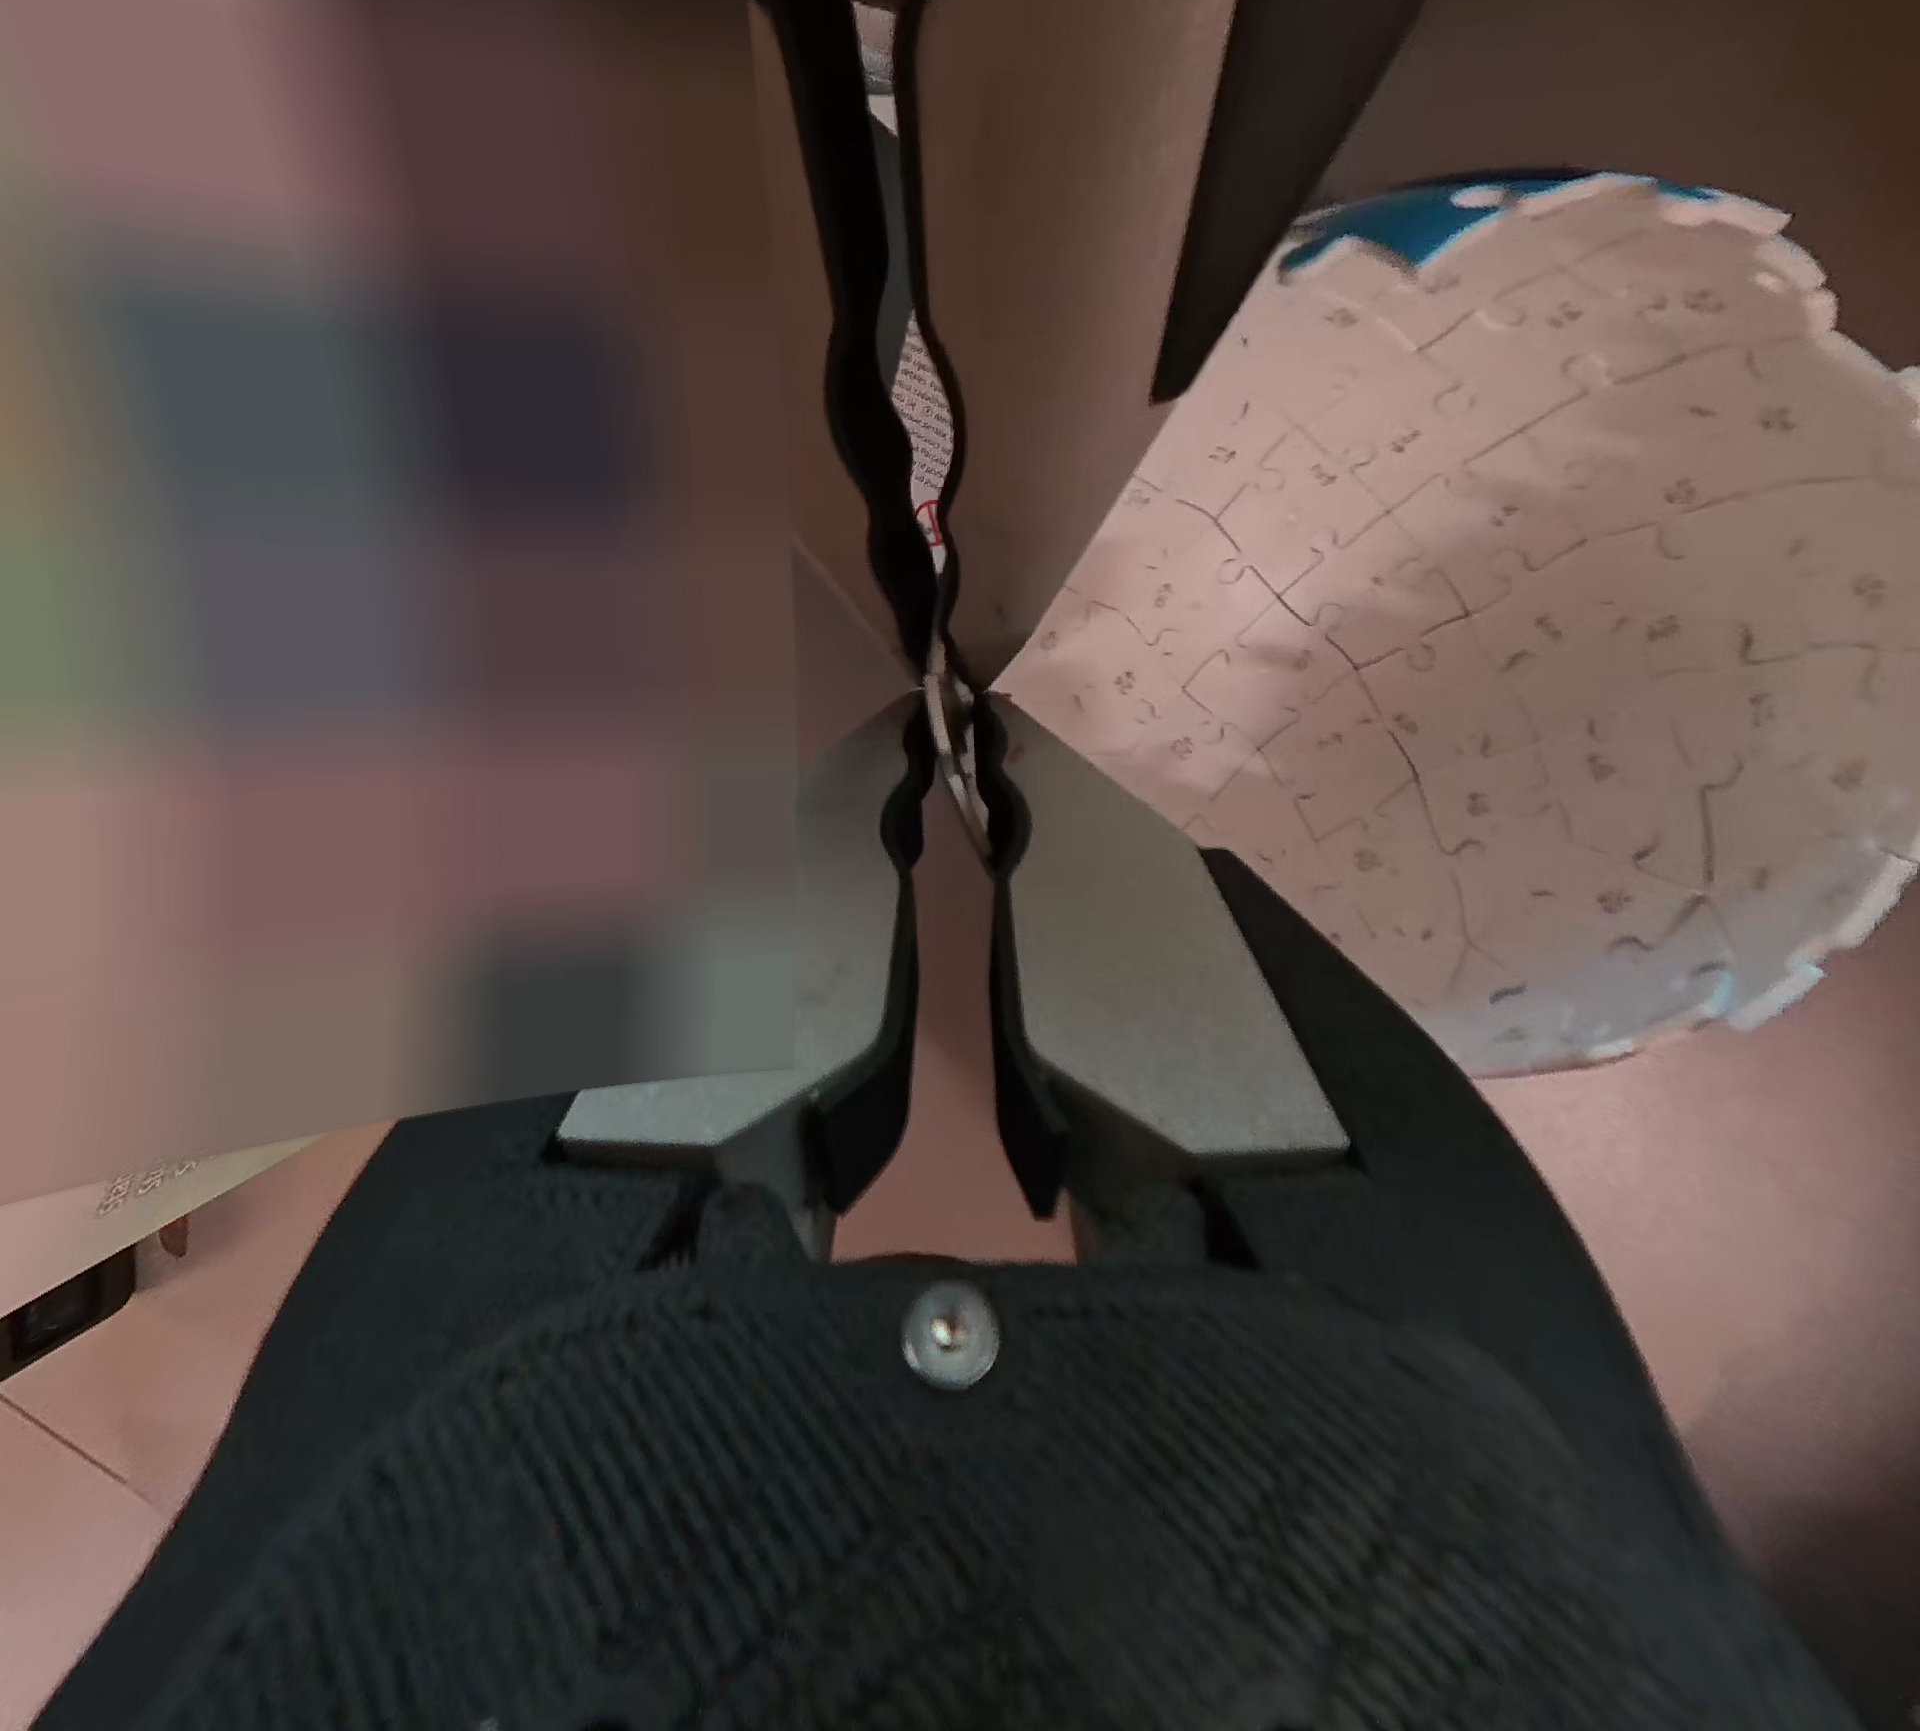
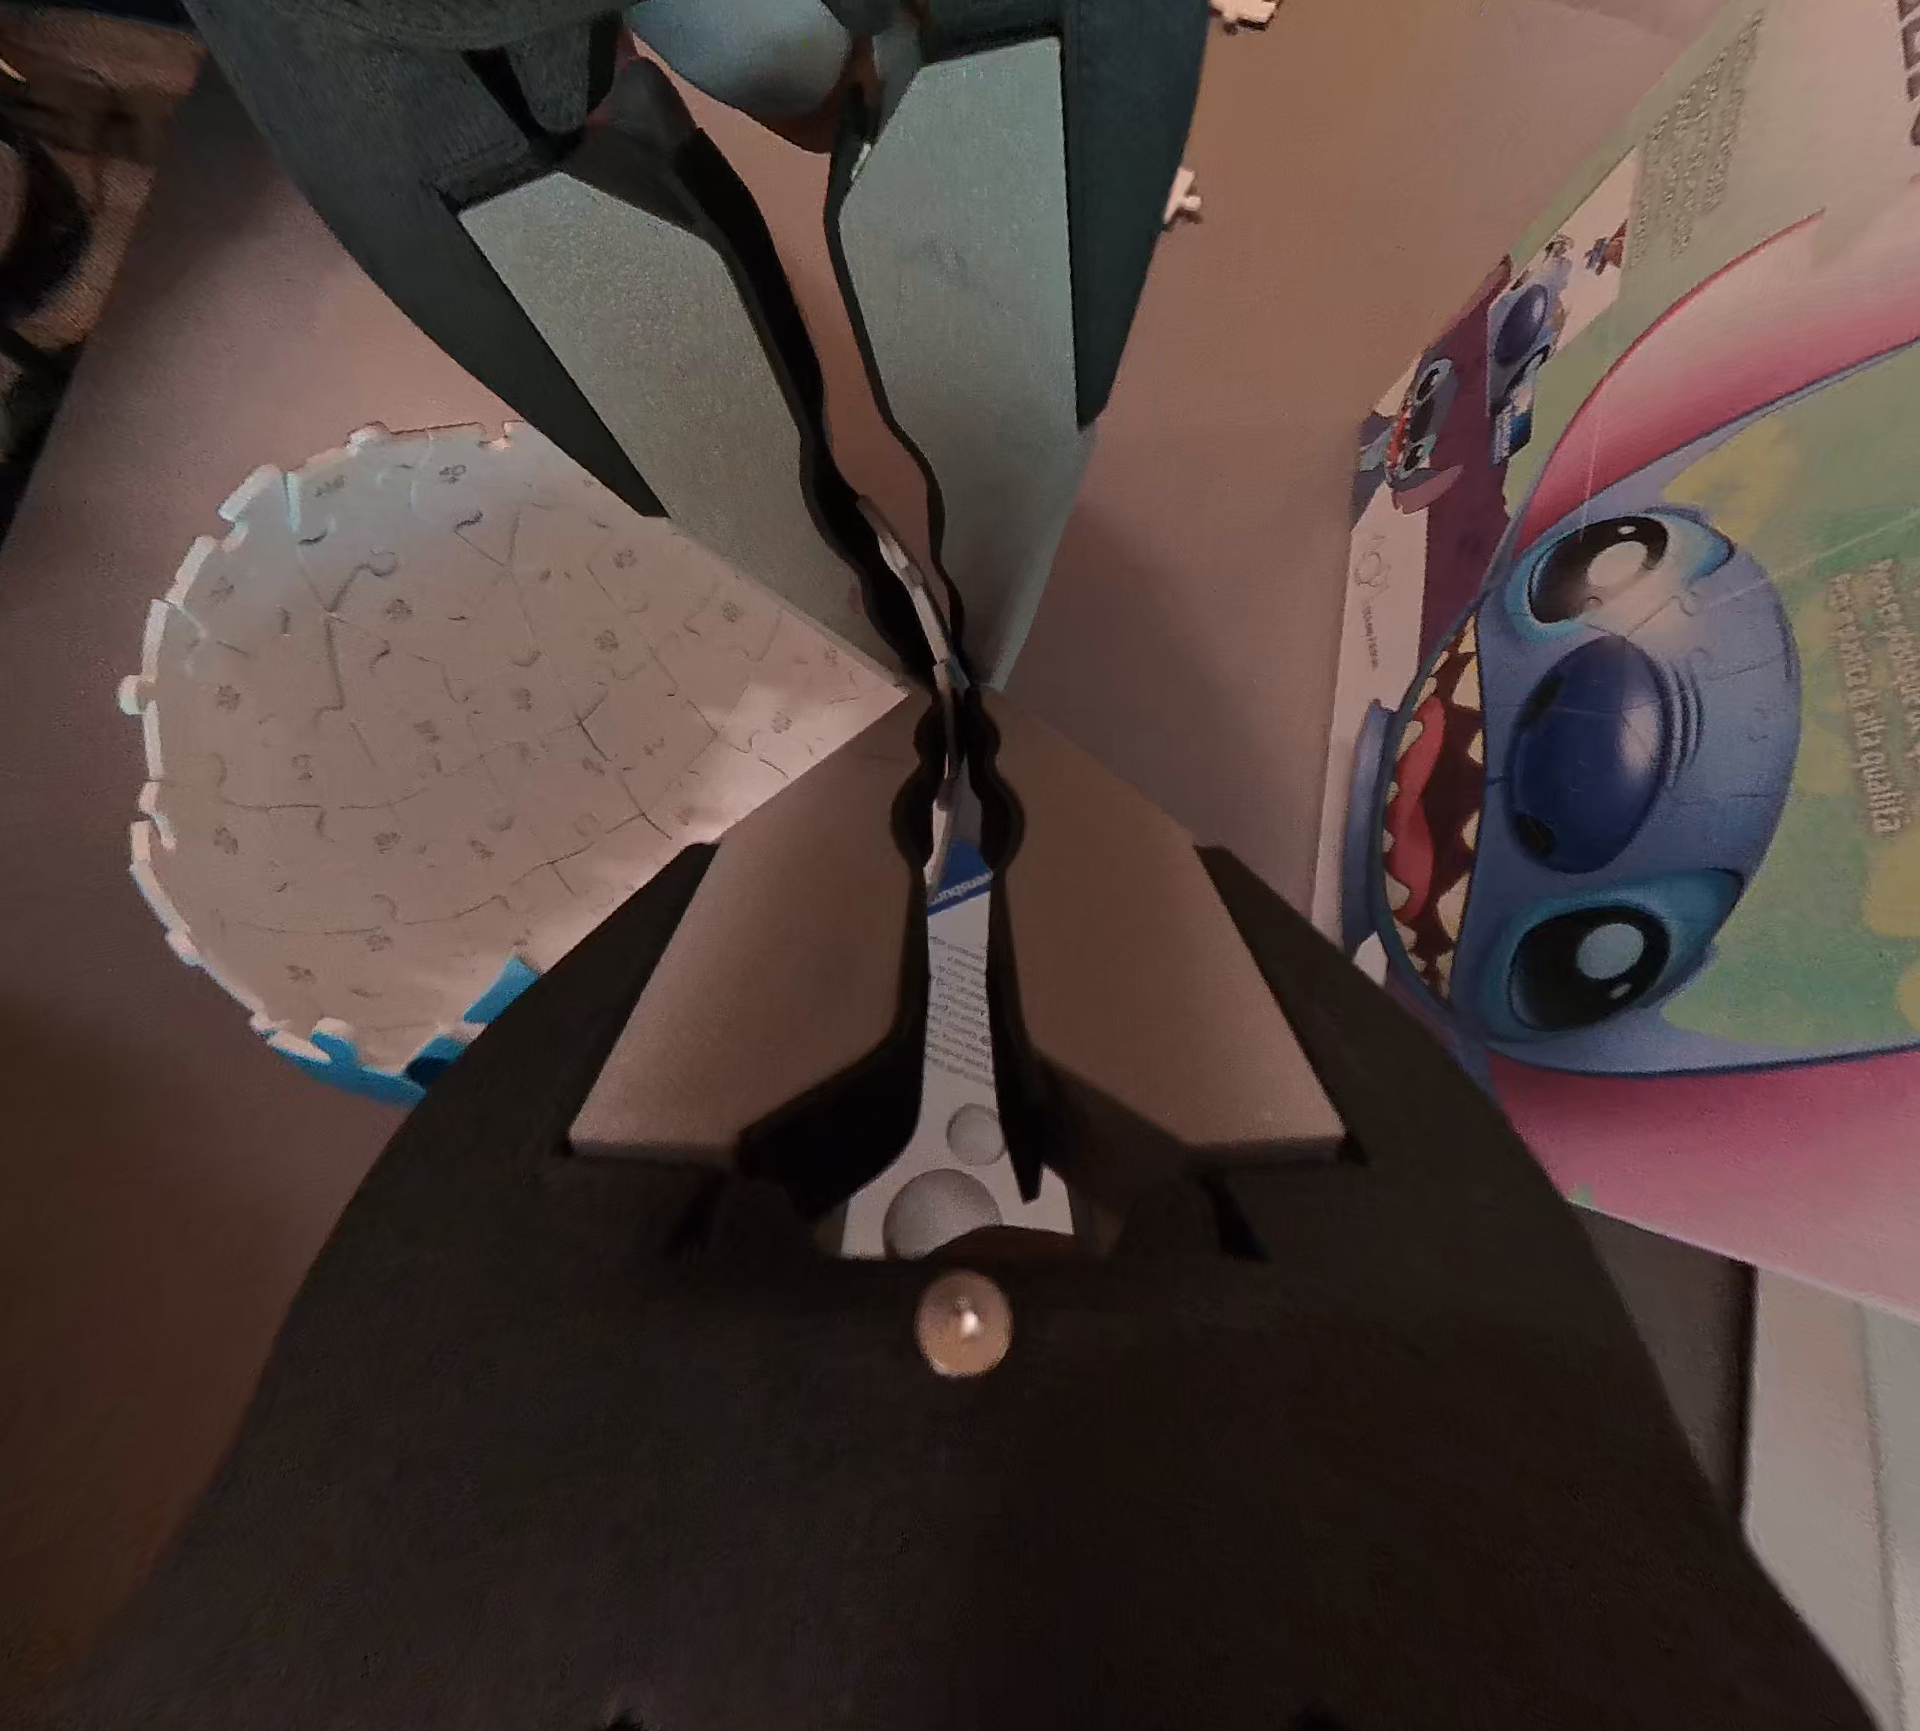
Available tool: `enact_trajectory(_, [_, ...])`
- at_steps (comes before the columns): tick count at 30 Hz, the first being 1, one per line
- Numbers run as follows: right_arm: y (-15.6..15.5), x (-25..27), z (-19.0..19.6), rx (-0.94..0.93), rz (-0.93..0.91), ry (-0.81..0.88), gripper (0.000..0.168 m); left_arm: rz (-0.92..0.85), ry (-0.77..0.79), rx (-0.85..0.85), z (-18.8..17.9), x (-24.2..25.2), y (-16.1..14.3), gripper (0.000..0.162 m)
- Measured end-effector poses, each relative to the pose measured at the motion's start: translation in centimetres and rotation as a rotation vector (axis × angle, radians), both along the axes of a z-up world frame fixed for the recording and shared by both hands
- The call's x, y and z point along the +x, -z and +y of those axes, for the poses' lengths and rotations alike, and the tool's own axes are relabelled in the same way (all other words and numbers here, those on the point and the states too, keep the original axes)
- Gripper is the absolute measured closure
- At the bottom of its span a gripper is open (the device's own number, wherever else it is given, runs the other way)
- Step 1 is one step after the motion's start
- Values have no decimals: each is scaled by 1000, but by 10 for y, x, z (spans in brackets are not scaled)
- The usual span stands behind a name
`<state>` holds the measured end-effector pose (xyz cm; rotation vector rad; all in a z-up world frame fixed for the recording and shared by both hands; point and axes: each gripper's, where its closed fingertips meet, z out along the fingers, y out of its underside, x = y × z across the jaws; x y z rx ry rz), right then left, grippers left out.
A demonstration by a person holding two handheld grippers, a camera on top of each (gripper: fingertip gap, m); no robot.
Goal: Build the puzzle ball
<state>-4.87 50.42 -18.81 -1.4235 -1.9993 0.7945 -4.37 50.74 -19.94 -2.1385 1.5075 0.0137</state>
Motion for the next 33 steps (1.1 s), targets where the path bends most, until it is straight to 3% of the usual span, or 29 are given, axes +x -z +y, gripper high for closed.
enact_trajectory(4, [-4, 1, 1, -32, 34, 3, 159, -11, -18, 1, 1, -1, -2, 160])
enact_trajectory(33, [-8, 2, -2, -111, 53, -18, 166, 16, -3, 19, 1, 0, 0, 159])
